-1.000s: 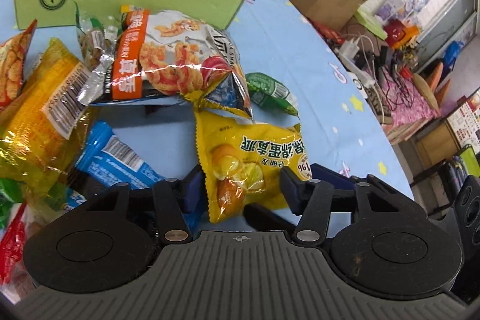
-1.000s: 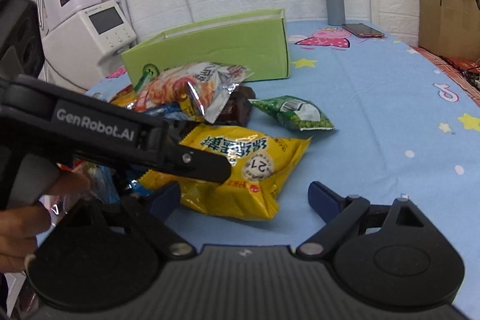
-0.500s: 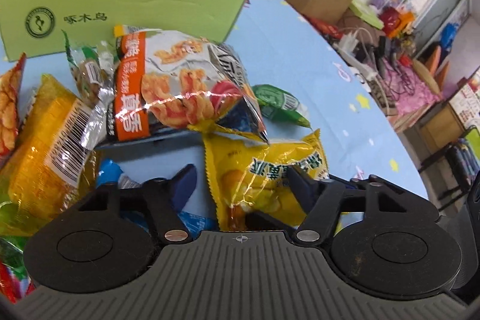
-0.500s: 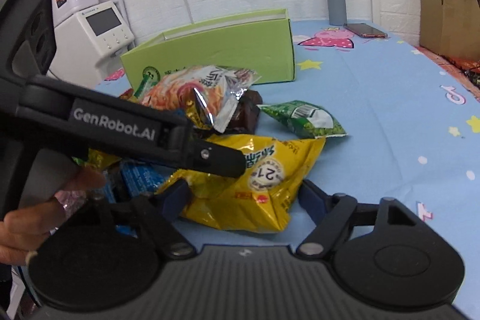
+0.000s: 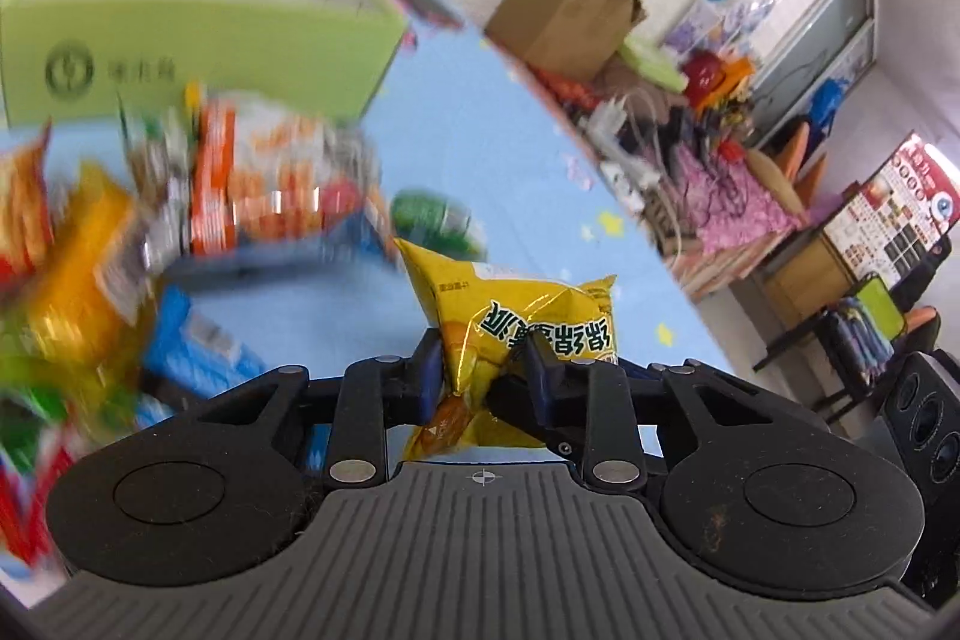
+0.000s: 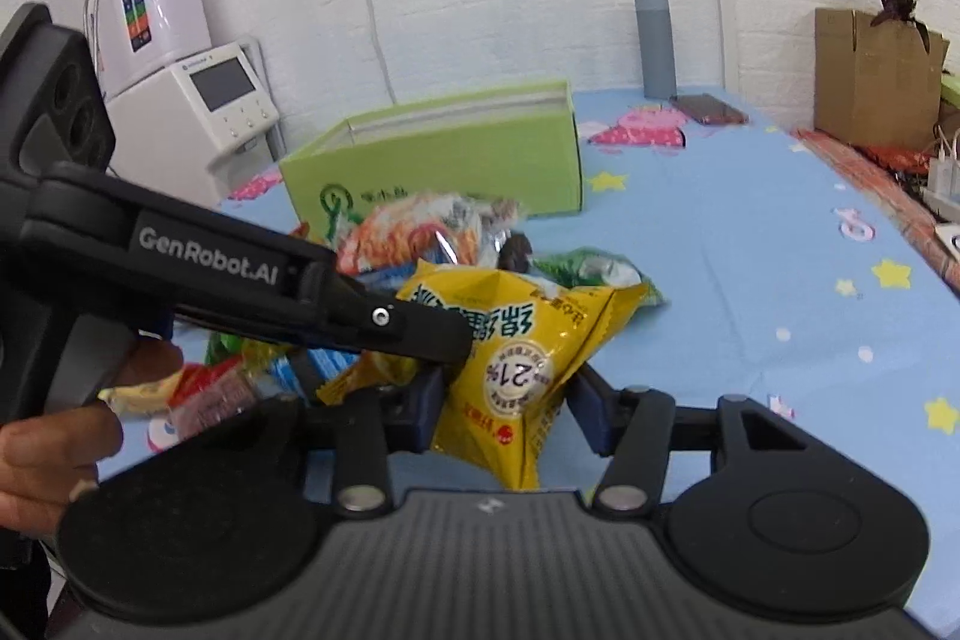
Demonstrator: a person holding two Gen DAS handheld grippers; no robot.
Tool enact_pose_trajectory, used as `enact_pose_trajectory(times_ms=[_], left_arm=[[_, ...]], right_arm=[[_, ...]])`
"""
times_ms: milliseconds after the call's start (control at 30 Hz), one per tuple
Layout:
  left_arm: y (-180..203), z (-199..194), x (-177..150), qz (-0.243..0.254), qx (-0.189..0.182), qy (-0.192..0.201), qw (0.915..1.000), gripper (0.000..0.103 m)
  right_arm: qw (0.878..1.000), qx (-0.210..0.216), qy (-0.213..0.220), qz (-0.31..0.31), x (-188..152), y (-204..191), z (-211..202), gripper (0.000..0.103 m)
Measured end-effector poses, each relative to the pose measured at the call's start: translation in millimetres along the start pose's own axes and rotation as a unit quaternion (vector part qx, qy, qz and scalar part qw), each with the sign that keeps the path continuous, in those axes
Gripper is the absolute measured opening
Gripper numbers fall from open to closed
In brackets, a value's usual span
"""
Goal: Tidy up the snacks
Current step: 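Carry the yellow chip bag into the green box and open left gripper, then grasp the silver-and-orange snack bag with the left gripper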
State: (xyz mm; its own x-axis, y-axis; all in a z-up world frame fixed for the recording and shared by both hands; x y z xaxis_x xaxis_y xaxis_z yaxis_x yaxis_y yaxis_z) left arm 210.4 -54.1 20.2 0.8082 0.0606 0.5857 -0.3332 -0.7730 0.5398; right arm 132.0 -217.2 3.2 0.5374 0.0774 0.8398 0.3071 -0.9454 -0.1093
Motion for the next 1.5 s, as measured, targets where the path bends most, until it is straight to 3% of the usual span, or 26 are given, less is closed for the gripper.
enact_pose_trajectory(times_ms=[133, 233, 400, 533, 600, 633, 667, 733, 933, 1067, 1267, 1433, 1500], left_arm=[[1.8, -19.3, 64.2, 0.019, 0.022, 0.064, 0.9975, 0.010], [-10.4, -14.7, 119.5, 0.022, 0.049, 0.084, 0.9950, 0.010], [-55.7, 31.1, 195.2, 0.006, 0.092, 0.071, 0.9932, 0.010], [-97.2, 68.4, 221.0, -0.008, 0.113, 0.042, 0.9927, 0.010], [-111.7, 76.5, 226.1, -0.008, 0.125, 0.037, 0.9914, 0.016], [-116.4, 76.5, 227.9, -0.009, 0.133, 0.037, 0.9904, 0.031], [-118.3, 74.1, 228.7, -0.010, 0.135, 0.043, 0.9899, 0.039], [-117.3, 60.8, 225.1, -0.005, 0.130, 0.070, 0.9890, 0.055], [-84.4, 20.3, 196.5, 0.025, 0.113, 0.105, 0.9877, 0.066], [-58.1, -1.8, 161.7, 0.047, 0.104, 0.115, 0.9868, 0.070], [-39.9, -10.8, 102.3, 0.067, 0.120, 0.097, 0.9857, 0.075], [-58.4, -5.0, 72.3, 0.037, 0.131, 0.062, 0.9888, 0.074], [-69.2, 0.5, 71.4, 0.012, 0.122, 0.044, 0.9914, 0.068]], right_arm=[[0.998, 0.012, 0.043, -0.044, 64.4, -1.7, 23.6, 0.059], [0.996, 0.025, 0.051, -0.076, 118.5, 1.5, 66.0, 0.059], [0.995, 0.057, 0.012, -0.077, 179.6, 22.6, 158.9, 0.058], [0.995, 0.067, -0.026, -0.074, 188.3, 33.2, 222.2, 0.059], [0.994, 0.066, -0.034, -0.077, 186.3, 33.3, 243.0, 0.068], [0.995, 0.063, -0.031, -0.075, 185.5, 35.0, 247.0, 0.086], [0.995, 0.062, -0.023, -0.071, 184.9, 36.6, 246.7, 0.103], [0.995, 0.060, 0.018, -0.077, 184.7, 36.8, 229.9, 0.102], [0.989, 0.042, 0.074, -0.122, 172.6, 23.0, 155.9, 0.103], [0.989, 0.043, 0.069, -0.119, 135.4, 14.6, 103.8, 0.103], [0.994, 0.052, 0.041, -0.083, 89.1, 10.2, 77.4, 0.103], [0.997, 0.073, 0.014, -0.029, 53.9, 8.7, 73.5, 0.103], [0.997, 0.081, 0.006, -0.011, 49.5, 8.5, 79.5, 0.103]])
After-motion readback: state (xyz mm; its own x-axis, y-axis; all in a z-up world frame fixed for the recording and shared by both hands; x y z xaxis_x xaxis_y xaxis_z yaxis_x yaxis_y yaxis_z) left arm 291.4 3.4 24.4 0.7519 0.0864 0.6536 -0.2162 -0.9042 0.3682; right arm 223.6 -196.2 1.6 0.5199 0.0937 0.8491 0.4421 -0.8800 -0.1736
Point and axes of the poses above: each gripper's, at about its wrist camera, not at the fingertips, and z roughly the way its jaws point, y to its right, x to its top, the point moved 1 cm from there along z, roughly the way its jaws point, and after that the axes turned 5 degrees about -z, right-handed, at the moved point
